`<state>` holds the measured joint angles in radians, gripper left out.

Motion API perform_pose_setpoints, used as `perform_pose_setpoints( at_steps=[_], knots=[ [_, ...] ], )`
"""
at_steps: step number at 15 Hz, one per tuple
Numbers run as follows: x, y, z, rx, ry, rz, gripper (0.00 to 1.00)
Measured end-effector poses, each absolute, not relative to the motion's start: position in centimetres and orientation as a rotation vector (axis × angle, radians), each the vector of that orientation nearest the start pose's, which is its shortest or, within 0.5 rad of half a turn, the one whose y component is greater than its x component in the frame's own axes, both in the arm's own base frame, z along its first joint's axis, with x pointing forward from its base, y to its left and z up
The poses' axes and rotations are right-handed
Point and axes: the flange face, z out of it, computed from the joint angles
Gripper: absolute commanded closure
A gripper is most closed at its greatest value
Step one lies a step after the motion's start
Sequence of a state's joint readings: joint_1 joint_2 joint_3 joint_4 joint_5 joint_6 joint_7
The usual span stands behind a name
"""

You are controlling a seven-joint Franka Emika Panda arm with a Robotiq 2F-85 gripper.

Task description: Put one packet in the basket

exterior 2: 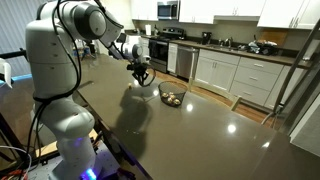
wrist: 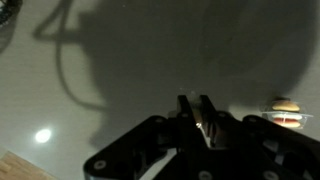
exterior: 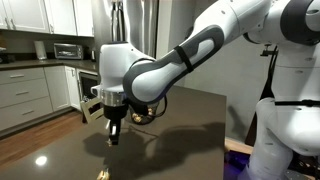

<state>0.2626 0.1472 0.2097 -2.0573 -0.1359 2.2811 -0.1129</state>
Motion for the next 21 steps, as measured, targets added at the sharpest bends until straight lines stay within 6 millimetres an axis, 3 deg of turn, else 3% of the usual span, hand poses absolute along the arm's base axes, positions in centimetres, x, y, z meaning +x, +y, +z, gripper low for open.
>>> perform_pose_setpoints(
  at_steps=[6,10,21],
  knots=[
    [51.0,23.8,43.0,-3.077,-1.017,-0.172,0.91],
    [50.1,21.4,45.5,-3.122,-0.984,-0.202,0.91],
    [48.2,15.6,48.0,-3.201,-0.846,-0.259,0.91]
  ],
)
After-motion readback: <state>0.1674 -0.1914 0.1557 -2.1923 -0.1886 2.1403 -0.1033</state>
